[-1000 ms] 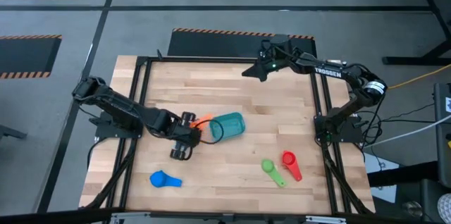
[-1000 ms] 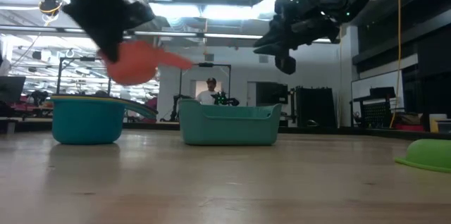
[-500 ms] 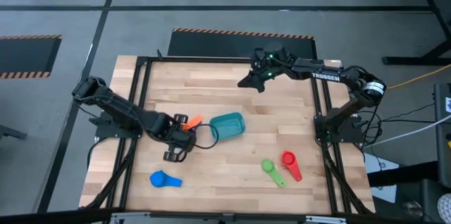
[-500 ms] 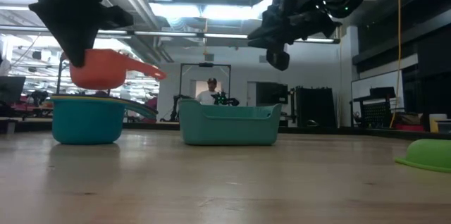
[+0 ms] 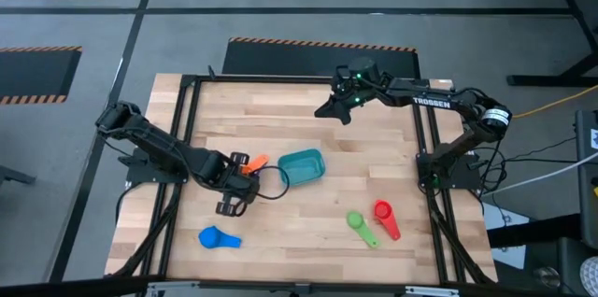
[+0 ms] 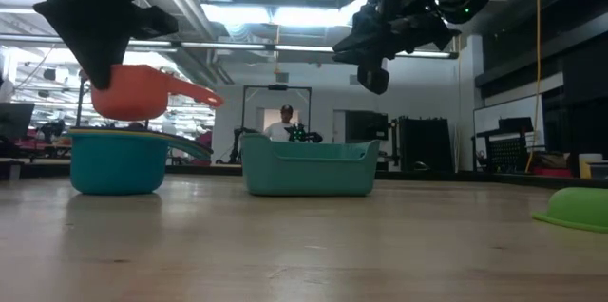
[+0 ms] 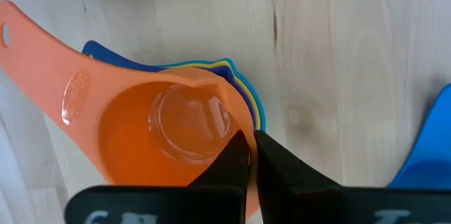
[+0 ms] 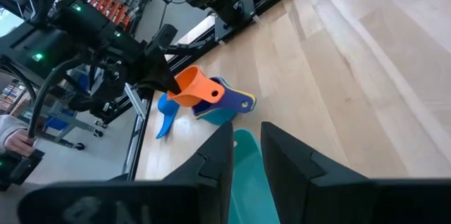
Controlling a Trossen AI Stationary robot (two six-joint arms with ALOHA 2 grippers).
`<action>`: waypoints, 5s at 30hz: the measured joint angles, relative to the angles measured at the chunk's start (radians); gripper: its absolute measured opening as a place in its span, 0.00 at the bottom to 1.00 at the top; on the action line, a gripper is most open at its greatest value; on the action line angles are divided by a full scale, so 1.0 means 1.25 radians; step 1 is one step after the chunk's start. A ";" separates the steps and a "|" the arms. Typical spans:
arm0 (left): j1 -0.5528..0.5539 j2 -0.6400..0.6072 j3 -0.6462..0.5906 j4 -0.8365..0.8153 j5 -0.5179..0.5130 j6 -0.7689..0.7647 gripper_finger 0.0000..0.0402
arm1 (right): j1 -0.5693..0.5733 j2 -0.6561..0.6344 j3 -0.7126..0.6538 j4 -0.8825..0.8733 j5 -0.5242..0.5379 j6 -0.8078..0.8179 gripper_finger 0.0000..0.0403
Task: Nest measuring cups in basket
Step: Stack the orange measuring cup on top of the dark blue measuring cup, then stack the blue measuring cup on top of the orange measuring cup
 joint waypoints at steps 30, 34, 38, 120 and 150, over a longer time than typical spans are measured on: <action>0.001 0.000 -0.072 0.051 -0.013 0.008 0.18 | 0.000 0.000 0.000 0.000 0.000 -0.016 0.19; 0.001 0.000 -0.072 0.052 -0.013 0.008 0.23 | 0.000 0.000 0.000 0.000 0.000 -0.016 0.19; 0.001 0.000 -0.071 0.056 -0.013 0.020 0.24 | 0.000 0.000 0.000 0.000 0.000 -0.016 0.19; -0.123 0.039 0.004 0.224 0.043 -0.487 0.40 | 0.628 -0.340 -0.001 -0.592 0.656 0.256 0.19; -0.283 0.218 0.004 0.231 0.128 -0.452 0.40 | 0.627 -0.340 0.000 -0.592 0.656 0.211 0.19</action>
